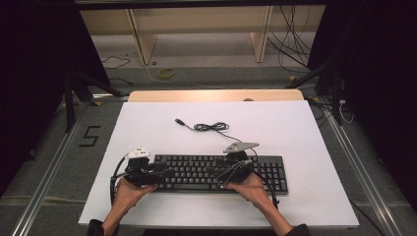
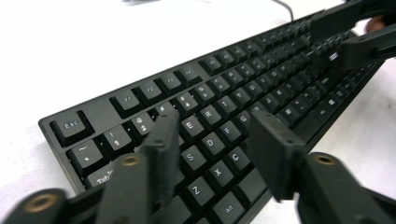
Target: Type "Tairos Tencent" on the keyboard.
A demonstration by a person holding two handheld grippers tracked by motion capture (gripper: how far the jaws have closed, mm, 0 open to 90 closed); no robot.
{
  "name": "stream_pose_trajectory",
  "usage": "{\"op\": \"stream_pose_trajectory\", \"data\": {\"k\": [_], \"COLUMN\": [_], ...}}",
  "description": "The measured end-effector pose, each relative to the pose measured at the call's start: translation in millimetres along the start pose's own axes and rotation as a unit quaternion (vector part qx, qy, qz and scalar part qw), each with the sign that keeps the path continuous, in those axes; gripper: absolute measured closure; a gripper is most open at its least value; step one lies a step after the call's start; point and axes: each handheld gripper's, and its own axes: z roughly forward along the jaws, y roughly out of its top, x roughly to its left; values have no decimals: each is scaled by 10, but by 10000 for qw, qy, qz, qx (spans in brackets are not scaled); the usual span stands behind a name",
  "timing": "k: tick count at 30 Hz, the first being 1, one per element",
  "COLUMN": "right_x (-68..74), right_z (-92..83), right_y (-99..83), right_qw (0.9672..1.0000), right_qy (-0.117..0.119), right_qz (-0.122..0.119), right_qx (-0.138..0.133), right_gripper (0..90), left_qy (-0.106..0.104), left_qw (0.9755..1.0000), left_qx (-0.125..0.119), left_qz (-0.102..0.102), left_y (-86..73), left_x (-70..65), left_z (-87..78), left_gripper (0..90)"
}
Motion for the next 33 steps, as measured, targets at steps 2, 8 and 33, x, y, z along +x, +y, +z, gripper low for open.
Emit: {"op": "stream_pose_trajectory", "data": {"k": [2, 8, 33], "right_x": [4, -10, -3], "right_z": [-19, -76, -216], "right_y": [-8, -24, -201], "right_qw": [10000, 9998, 9997], "right_qy": [0, -22, -18], "right_qz": [-12, 23, 35], "right_qx": [-60, -193, -254], "right_gripper": [456, 433, 380], "left_qy": [29, 109, 229], "left_qw": [9999, 9994, 9962], "left_qx": [119, 321, 816], "left_qz": [-5, 44, 210], "left_y": [9, 27, 83], "left_x": [5, -8, -13], "left_z": [27, 78, 196], "left_gripper": [594, 718, 890]}}
